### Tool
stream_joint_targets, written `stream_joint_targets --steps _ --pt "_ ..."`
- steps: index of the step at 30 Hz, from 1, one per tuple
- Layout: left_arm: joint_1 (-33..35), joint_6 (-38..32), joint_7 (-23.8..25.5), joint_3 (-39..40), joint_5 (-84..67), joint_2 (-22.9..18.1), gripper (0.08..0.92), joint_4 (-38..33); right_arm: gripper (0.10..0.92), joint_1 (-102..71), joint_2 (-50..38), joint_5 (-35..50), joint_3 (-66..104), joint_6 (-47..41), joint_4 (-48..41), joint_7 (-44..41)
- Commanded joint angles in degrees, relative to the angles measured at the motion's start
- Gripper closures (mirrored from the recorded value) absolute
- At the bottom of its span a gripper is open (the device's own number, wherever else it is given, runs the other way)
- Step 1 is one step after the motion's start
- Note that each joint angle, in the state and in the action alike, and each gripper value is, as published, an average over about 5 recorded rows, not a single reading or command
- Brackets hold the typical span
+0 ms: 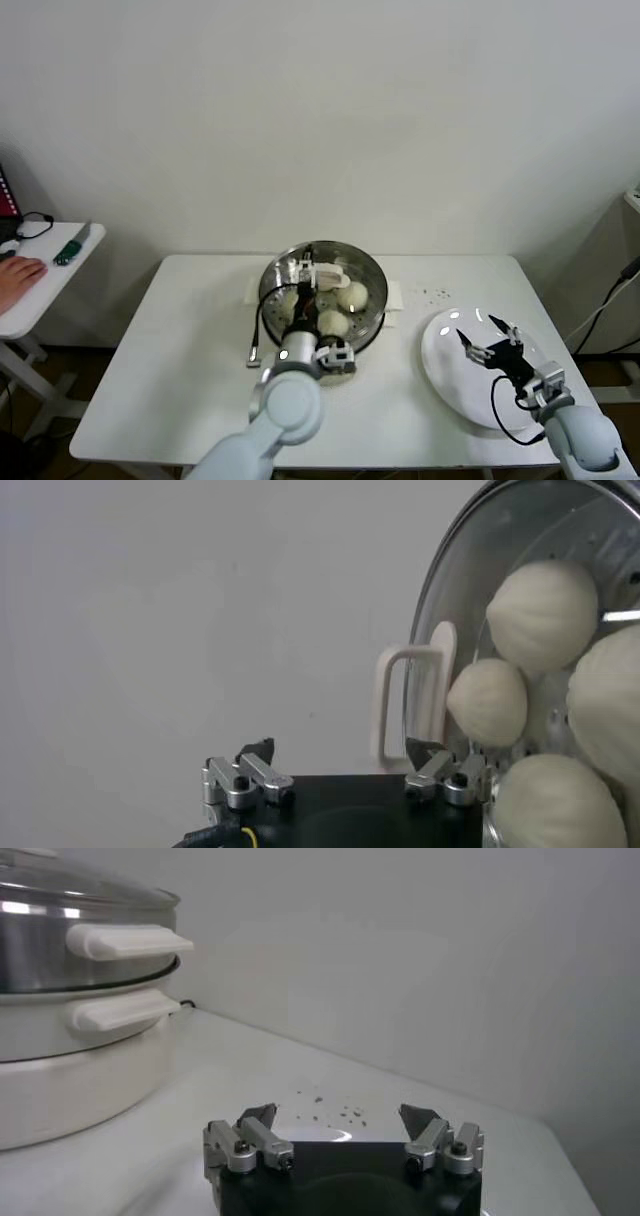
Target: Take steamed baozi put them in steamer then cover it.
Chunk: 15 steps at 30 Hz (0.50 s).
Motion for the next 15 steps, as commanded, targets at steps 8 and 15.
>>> stream_joint_targets --steps 8,15 --pt "13.3 -4.4 -14.6 -11.6 -19.8 8.8 0.177 -15.0 0.203 0.3 -0.4 0.8 -0.2 0.2 0.2 -0.7" --pt "24.5 -21.2 -26.7 -30.4 -49.3 8.1 0.177 -16.2 0.203 0.2 -0.1 1.4 0.0 2.1 0.1 -0.8"
